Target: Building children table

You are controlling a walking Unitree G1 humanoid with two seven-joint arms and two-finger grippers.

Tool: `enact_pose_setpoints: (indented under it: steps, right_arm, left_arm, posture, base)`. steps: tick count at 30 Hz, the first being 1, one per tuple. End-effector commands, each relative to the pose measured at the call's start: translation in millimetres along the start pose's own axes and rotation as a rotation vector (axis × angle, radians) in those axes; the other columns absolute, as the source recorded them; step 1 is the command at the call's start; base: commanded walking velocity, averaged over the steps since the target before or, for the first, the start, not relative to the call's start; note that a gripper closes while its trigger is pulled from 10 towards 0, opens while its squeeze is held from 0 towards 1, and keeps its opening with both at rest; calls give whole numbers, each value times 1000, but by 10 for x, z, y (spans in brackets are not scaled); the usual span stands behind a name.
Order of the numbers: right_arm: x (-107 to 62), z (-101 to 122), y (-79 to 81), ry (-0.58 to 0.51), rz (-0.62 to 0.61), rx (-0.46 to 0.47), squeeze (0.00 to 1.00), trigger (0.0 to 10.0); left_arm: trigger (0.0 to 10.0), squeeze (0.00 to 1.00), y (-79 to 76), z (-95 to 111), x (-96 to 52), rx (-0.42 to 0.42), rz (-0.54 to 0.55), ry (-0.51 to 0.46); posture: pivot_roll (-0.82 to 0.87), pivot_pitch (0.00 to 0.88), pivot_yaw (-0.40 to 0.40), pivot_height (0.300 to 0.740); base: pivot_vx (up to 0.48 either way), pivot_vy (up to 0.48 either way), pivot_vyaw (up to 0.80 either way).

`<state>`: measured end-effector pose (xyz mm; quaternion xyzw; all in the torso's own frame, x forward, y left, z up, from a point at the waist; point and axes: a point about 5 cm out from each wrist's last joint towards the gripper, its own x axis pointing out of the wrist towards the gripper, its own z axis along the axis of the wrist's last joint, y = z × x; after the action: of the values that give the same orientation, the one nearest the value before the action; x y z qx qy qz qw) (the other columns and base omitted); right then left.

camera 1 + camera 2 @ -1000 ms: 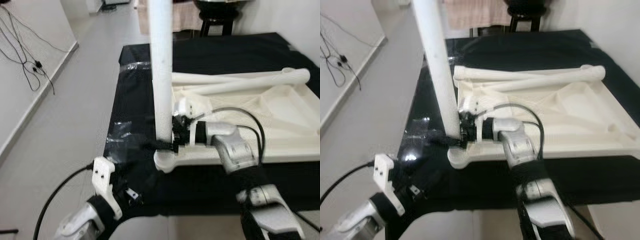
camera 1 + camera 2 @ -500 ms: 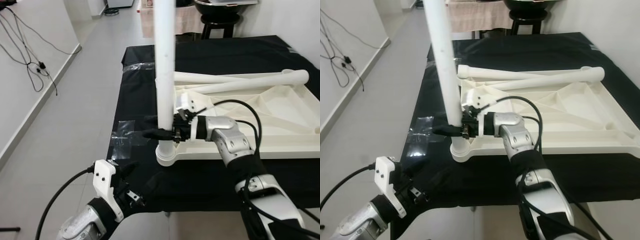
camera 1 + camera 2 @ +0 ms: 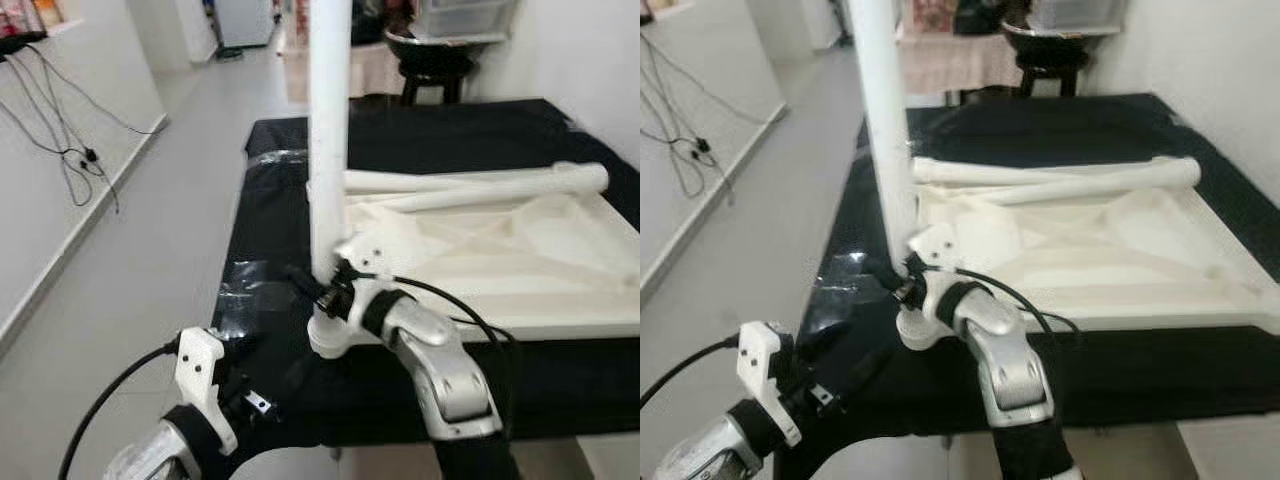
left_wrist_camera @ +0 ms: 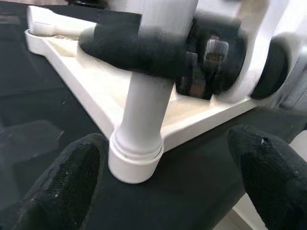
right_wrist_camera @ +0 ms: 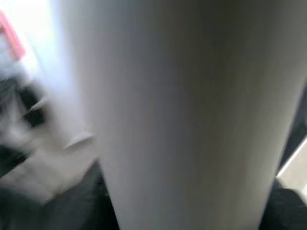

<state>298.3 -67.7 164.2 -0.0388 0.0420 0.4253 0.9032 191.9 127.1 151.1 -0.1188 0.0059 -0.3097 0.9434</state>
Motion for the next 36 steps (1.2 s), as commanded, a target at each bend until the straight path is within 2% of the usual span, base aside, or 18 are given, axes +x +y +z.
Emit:
enact_pose_setpoints:
  steps: [1,4,6,7,8,9,10,15,16,18,19,20,25,28,29,34,35,36]
  right_arm:
    - [13,-218,39,77,67,91,1000,10000]
    - [-23,12,57,-20,210,43,1000,10000]
    - [-35,66,38,-44,260,22,1000,10000]
    - [-49,106,8,-62,327,-5,1000,10000]
    - [-57,133,-43,-62,405,-19,753,10000]
    - [-57,133,-43,-62,405,-19,753,10000]
    - [-27,179,-181,-53,493,-59,0,10000]
    - [106,278,-351,-64,547,-61,0,10000]
    - [152,310,-388,-70,555,-53,0,7255]
    - [152,310,-388,-70,555,-53,0,7255]
    - [190,342,-414,-78,562,-42,0,2392]
    - [213,360,-426,-81,571,-36,0,0]
    - [227,380,-435,-91,584,-31,0,0]
    - [120,307,-466,-95,596,-58,0,0]
    - [0,244,-465,-93,596,-86,0,0]
    - [-53,223,-455,-93,596,-91,0,0]
    - [-145,98,-365,-21,530,-94,0,0]
    - [-81,-100,-139,2,93,35,0,0]
  left_arm:
    - [10000,0,35,-36,-24,-7,12,27]
    - [10000,0,35,-40,-21,-8,9,27]
    - [10000,0,37,-42,-19,-8,9,27]
    - [10000,0,40,-44,-17,-8,9,27]
    - [10000,0,42,-45,-15,-7,10,27]
    - [10000,0,42,-45,-15,-7,10,27]
    - [10000,0,44,-49,-12,-6,11,26]
    - [10000,0,39,-61,-6,-6,14,25]
    - [10000,0,37,-66,-5,-6,15,25]
    - [10000,0,37,-66,-5,-6,15,25]
    - [10000,0,34,-70,-5,-5,17,25]
    - [10000,0,30,-75,-6,-5,18,25]
    - [10000,0,23,-76,-9,-5,19,24]
    - [10000,0,7,-69,-13,-7,13,24]
    - [10000,0,-2,-65,-18,-8,11,23]
    - [10000,0,-4,-63,-19,-9,11,22]
    - [10000,0,-4,-59,-27,-9,10,22]
    - [10000,0,12,-48,-43,-11,12,21]
  posture:
    - [-17,119,70,740]
    - [-13,117,72,740]
    - [-11,110,73,740]
    - [-10,109,74,740]
    - [-10,108,73,740]
    - [-10,108,73,740]
    - [-7,102,71,740]
    - [3,96,61,740]
    - [5,90,61,740]
    - [5,90,61,740]
    - [8,86,58,740]
    - [11,82,56,740]
    - [8,89,59,740]
    - [6,99,60,740]
    - [4,108,56,740]
    - [4,108,56,740]
    - [3,115,50,740]
    - [-14,131,52,740]
  base:
    - [0,0,0]
    - [0,0,0]
    - [0,0,0]
    - [0,0,0]
    - [0,0,0]
    - [0,0,0]
    - [0,0,0]
    - [0,0,0]
    - [0,0,0]
    - [0,0,0]
    - [0,0,0]
    - [0,0,0]
    - [0,0,0]
    - [0,0,0]
    - [0,0,0]
    - [0,0,0]
    - [0,0,0]
    - [0,0,0]
